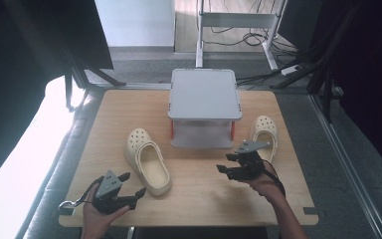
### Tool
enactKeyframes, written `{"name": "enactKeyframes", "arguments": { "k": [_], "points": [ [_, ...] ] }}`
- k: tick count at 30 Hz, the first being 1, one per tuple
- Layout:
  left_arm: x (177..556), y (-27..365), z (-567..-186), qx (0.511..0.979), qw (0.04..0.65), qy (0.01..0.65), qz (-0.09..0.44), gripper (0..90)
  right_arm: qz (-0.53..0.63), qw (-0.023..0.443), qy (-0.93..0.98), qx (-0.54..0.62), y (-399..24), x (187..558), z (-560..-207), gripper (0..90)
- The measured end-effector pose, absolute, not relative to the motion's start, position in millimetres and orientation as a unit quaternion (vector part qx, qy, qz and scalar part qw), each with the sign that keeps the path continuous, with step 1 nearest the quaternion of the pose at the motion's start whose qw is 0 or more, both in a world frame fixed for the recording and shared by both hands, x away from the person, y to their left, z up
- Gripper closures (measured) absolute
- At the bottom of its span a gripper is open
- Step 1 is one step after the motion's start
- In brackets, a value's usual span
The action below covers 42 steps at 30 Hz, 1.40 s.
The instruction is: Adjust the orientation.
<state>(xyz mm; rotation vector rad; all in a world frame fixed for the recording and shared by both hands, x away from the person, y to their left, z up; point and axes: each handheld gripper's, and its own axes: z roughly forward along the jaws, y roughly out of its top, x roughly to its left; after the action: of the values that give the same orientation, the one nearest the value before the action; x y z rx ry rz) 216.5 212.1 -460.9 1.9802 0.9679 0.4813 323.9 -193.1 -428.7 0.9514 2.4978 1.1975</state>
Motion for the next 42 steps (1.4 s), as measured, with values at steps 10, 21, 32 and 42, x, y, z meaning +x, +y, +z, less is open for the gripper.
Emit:
{"name": "enactKeyframes", "arguments": {
  "k": [10,21,32,42],
  "points": [
    [217,211,-461,0.793,0.43,0.387,0.191,24.5,0.403,0.073,0.866,0.286,-145,347,-421,46.1],
    [216,211,-462,0.793,0.431,0.385,0.19,24.5,0.383,0.041,0.88,0.277,-110,367,-425,48.4],
    [216,211,-462,0.795,0.429,0.385,0.19,24.6,0.385,0.027,0.883,0.269,-86,379,-432,51.8],
    [215,213,-461,0.793,0.43,0.385,0.193,24.5,0.372,0.013,0.891,0.258,-53,388,-437,53.7]
  ]
}}
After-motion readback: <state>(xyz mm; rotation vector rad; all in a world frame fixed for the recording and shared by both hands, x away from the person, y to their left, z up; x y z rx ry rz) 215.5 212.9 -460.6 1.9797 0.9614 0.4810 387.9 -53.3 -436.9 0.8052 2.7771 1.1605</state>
